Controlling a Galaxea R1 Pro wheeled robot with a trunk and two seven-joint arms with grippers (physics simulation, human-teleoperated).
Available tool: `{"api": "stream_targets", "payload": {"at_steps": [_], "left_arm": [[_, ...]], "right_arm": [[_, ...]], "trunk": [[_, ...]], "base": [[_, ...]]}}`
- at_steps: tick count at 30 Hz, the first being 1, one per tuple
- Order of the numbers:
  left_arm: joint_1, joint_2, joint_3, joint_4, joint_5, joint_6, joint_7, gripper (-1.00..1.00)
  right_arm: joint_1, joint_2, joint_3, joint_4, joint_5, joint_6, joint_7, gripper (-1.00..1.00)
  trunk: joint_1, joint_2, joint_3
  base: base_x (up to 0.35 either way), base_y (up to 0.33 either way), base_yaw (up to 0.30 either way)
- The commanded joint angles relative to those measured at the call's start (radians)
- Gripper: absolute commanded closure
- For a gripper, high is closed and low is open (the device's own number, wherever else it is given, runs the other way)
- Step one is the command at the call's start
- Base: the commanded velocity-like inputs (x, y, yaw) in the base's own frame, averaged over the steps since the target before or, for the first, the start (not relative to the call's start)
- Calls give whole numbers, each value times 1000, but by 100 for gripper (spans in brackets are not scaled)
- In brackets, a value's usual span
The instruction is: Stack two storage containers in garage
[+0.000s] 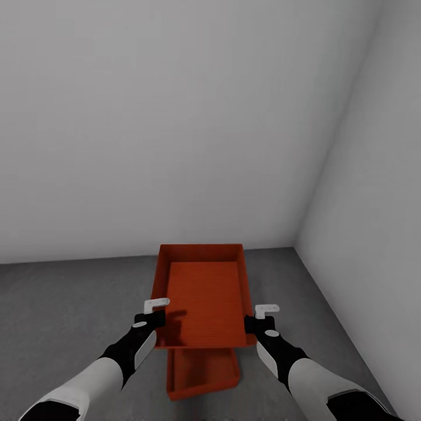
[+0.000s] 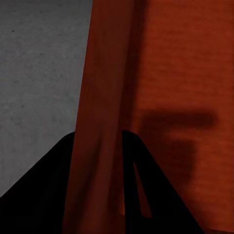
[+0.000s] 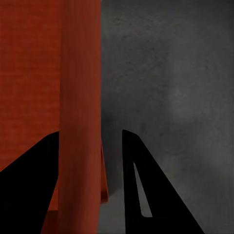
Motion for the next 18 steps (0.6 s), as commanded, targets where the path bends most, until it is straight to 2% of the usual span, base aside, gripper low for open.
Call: {"api": "stream_targets", "payload": {"at_steps": [1,18], "left_arm": [[-1,11,7,-5,-13,-17,12,100],[-1,11,7,-5,-13,-17,12,100]], "right_arm": [[-1,-1,9,7,-18,-5,-5,100],[-1,-1,9,7,-18,-6,-4,100]], "trunk": [[1,-2,-3],[1,-2,-30]], "base": [[0,0,0],[0,0,0]]}}
